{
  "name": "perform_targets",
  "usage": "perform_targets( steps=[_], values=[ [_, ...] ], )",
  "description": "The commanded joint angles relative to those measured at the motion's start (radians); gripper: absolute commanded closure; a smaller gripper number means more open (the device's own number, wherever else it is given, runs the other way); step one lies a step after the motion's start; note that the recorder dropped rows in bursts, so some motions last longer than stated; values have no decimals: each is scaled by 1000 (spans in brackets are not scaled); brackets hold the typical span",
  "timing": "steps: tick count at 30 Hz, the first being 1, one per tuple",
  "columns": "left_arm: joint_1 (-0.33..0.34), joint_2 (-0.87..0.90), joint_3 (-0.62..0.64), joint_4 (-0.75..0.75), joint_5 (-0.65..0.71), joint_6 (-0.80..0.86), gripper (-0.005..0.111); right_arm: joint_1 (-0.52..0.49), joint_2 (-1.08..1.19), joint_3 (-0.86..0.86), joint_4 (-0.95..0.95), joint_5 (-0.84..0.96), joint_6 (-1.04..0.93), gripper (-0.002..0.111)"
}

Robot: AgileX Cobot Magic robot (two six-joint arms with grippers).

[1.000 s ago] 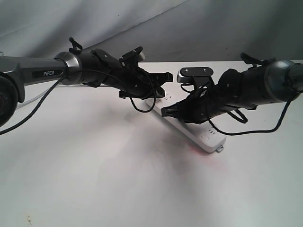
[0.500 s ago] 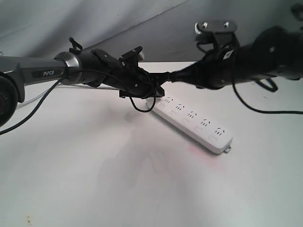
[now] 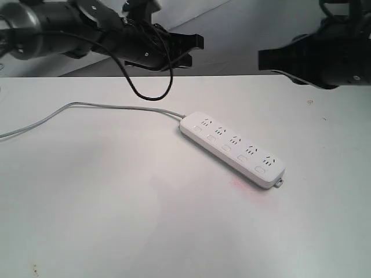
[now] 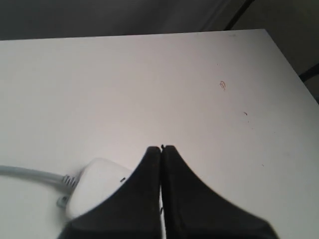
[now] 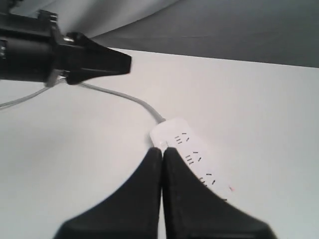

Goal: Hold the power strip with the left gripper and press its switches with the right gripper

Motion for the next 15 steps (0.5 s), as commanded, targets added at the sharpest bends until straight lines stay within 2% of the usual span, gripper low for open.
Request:
perform_targets(
  steps=[1,6,11,15],
  values=[
    [-3,-195,188,41,-71,-21,107,-8,-139,47,-34,73,37,108],
    [-3,-449,425,55,-163,-21,107,-8,-324,95,-134,142,163,108],
    [-3,-684,648,68,-271,-18,107,-8,-494,173,-161,177,187,108],
    [-3,-869,792,68,-308,-18,107,-8,-602,238,-164,179,210,108]
  ],
)
